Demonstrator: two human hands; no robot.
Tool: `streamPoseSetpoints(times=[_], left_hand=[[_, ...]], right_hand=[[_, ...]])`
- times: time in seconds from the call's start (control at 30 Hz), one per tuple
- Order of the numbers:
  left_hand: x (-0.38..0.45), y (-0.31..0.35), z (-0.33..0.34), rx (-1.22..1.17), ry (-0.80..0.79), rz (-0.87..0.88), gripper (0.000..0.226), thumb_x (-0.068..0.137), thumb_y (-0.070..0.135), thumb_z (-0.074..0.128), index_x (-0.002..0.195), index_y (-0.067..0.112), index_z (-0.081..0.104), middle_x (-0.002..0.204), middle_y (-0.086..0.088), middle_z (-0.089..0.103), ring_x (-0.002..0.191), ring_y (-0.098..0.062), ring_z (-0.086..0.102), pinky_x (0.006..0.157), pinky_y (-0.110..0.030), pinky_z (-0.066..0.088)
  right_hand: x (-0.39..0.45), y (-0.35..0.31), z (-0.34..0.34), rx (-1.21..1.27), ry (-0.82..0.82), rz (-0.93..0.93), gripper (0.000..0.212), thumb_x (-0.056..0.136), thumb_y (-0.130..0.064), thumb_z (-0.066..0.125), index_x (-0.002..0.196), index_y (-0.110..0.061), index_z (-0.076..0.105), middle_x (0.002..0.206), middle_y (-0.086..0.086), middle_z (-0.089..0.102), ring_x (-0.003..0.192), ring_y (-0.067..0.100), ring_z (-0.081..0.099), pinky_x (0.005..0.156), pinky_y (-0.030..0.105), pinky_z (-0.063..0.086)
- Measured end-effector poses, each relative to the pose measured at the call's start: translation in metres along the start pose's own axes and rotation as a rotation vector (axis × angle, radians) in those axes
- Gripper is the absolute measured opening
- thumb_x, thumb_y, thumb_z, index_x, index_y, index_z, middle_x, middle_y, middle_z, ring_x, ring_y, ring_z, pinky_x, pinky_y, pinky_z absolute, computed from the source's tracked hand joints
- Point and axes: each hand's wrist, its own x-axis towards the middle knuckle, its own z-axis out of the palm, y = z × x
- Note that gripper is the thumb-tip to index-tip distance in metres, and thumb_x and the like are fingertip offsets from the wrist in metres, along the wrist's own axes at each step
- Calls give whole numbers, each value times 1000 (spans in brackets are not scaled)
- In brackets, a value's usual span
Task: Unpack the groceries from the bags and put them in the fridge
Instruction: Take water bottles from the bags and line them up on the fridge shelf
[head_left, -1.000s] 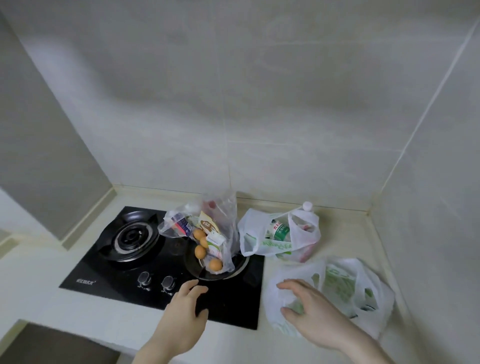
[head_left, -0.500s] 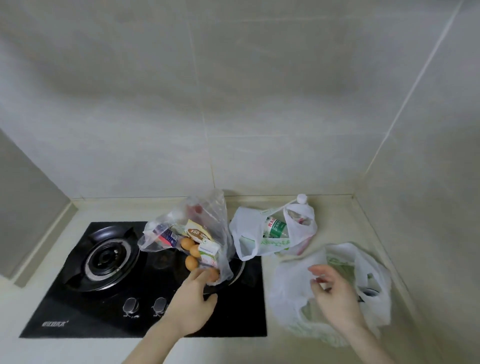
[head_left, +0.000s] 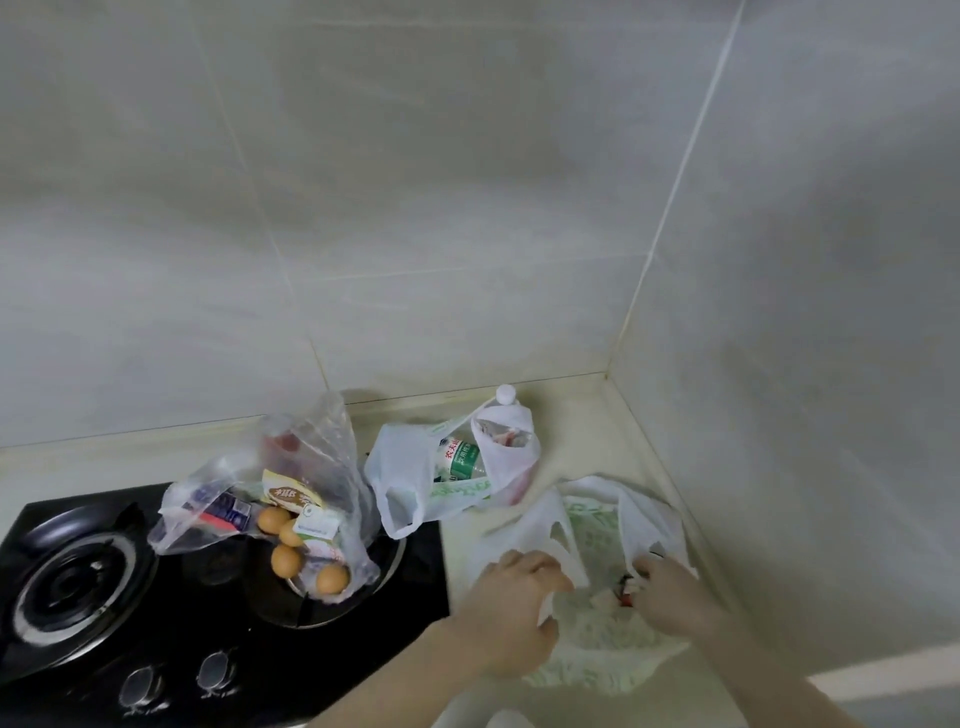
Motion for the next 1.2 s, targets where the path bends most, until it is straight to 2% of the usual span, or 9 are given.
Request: streamPoseSetpoints(times=[0.1,0.17,0.27,0.4,0.57,0.73,0.83,1.0,1.2], left_hand=[[11,6,17,84,-74,-51,43,97,32,51,140,29,55,162,5,29,148,-24,21,118,-44,22],[14,6,25,115,-78,-111,46,97,35,50,142,27,54,165,2,23,151,-26,16,120,-45,21],[14,8,30,79,-8,-213,52,96,35,49,146,24,49,156,5,34,145,-22,25,117,-39,25],[10,9,34,20,147,-338,59,93,35,48,151,28,44,149,10,40,139,-18,33,111,-31,27],[6,15,44,-31,246,-439,58,92,40,47,149,31,45,145,15,41,134,-13,37,110,-29,32],[3,25,52,-102,284,-459,54,92,40,48,146,34,48,141,17,42,131,-11,40,108,-27,34],[7,37,53,-179,268,-416,48,89,42,51,136,41,53,138,19,41,127,-10,44,108,-26,34],[9,42,60,-156,148,-401,43,91,41,53,134,42,56,152,14,31,139,-13,36,114,-31,28],[4,39,63,-148,138,-427,48,91,38,54,139,39,52,155,12,29,139,-15,37,114,-31,29]], right_hand=[[11,17,-11,-109,1,16,47,94,-29,59,140,-21,54,143,2,53,120,21,59,89,25,48],[10,14,-22,-145,90,-53,43,91,-22,60,134,-22,59,137,-2,56,115,20,60,84,26,49],[8,0,-25,-69,188,-264,40,90,-9,60,124,-29,61,124,-15,48,104,12,58,79,24,48],[9,-18,-9,-137,24,-451,42,88,-10,61,125,-31,62,125,-22,46,114,10,55,92,26,48],[26,-14,-13,-312,-39,-305,43,89,-24,70,131,-25,60,125,-3,66,114,19,63,95,32,53],[47,2,-29,-447,47,-233,53,86,-23,61,138,-23,46,134,0,58,119,25,60,94,36,50],[60,13,-33,-341,34,-110,59,89,-29,60,144,-20,42,146,6,43,129,26,50,95,36,51],[69,35,-32,-74,19,7,98,81,-45,72,157,-13,21,162,10,18,140,31,43,103,40,48],[73,45,-22,64,83,28,107,76,-51,83,154,-11,22,150,13,42,132,32,51,96,40,52]])
